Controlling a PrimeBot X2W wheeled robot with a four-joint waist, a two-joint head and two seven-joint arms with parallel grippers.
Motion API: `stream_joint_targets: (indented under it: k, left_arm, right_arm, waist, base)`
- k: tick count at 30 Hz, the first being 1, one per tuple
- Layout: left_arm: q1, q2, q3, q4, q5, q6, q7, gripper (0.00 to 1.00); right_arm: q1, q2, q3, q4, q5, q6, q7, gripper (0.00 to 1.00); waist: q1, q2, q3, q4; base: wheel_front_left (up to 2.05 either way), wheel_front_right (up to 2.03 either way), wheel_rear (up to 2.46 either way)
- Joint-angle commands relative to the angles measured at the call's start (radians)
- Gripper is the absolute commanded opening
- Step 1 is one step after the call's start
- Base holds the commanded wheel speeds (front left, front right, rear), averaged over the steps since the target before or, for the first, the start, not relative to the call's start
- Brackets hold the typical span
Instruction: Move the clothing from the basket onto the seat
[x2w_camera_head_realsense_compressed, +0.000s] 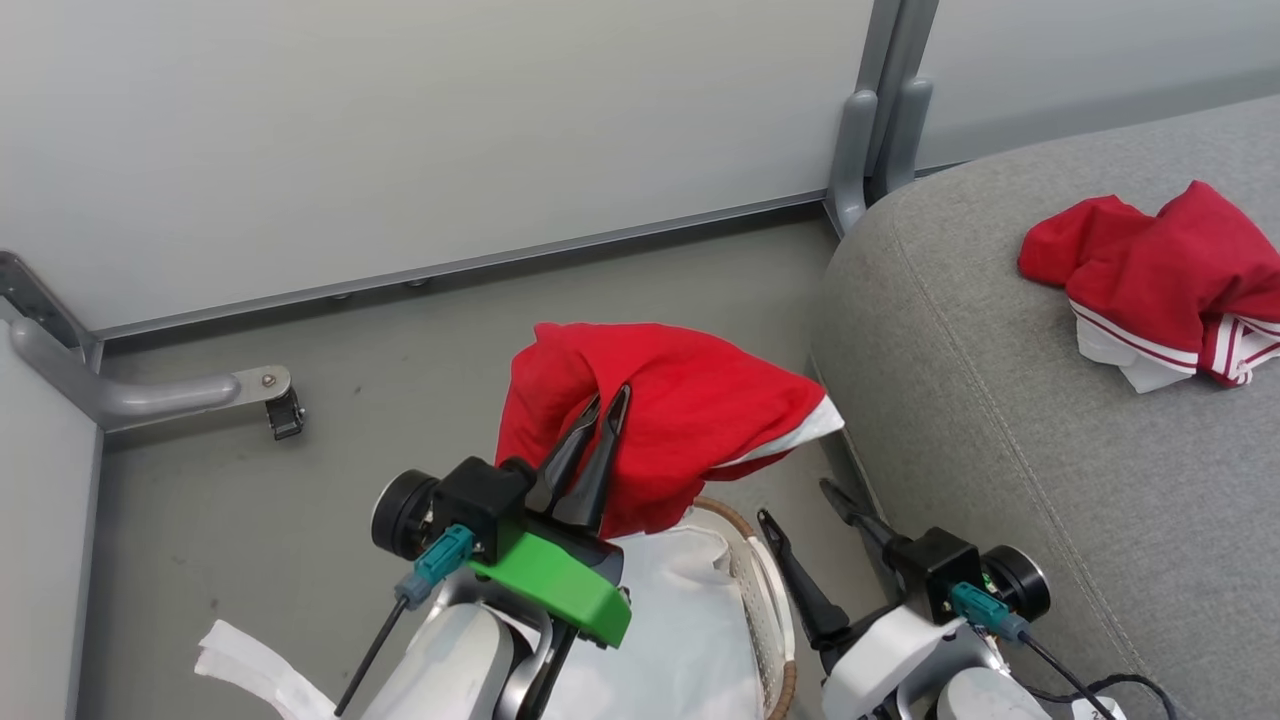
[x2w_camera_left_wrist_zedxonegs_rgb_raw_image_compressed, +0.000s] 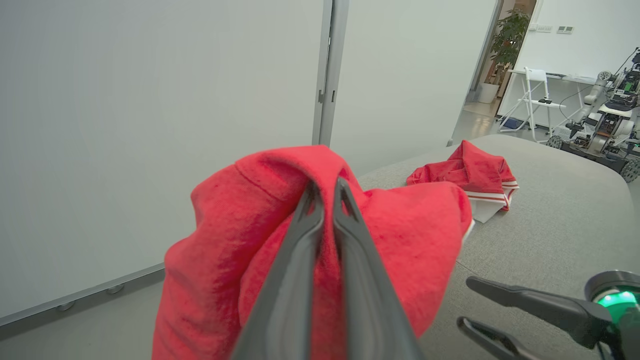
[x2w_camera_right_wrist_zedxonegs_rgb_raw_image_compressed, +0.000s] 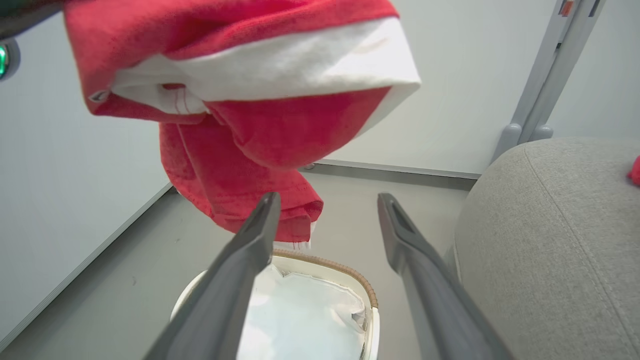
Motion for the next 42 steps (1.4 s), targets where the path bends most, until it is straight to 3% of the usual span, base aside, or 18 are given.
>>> stream_joint_targets:
  k: [1,11,37,39,42]
  left_arm:
    - [0.011,0.001,-0.007,-0.005,-0.003,-0.003,-0.004,0.0]
    - [0.002,-0.002,-0.048,0.011,-0.027,-0.003,-0.004,0.0]
    - [-0.031,-0.003,-0.17,0.04,-0.072,-0.003,-0.004,0.0]
    - [-0.031,-0.003,-0.186,0.041,-0.078,-0.003,-0.004,0.0]
    - [-0.034,-0.003,-0.224,0.039,-0.096,-0.003,-0.004,0.0]
  right_arm:
    - [-0.019,-0.006,0.018,0.009,0.01,-0.001,-0.002,1.0]
    - [-0.085,-0.011,0.112,0.043,0.047,-0.001,-0.002,1.0]
    - [-0.138,0.008,0.129,-0.024,0.052,-0.001,-0.002,1.0]
    - [-0.145,0.008,0.131,-0.018,0.05,-0.001,-0.002,0.84]
    - [-0.16,0.009,0.136,-0.001,0.043,-0.001,-0.002,0.86]
  waist:
    - [0.0001,0.0,-0.001,0.006]
    - [0.0001,0.0,-0.003,0.032]
    - [0.0001,0.0,0.013,0.055]
    - [0.0001,0.0,0.014,0.057]
    - [0.0001,0.0,0.014,0.063]
  base:
    - [0.0,0.0,0.0]
    - [0.0,0.0,0.0]
    - [0.0,0.0,0.0]
    - [0.0,0.0,0.0]
    - [0.0,0.0,0.0]
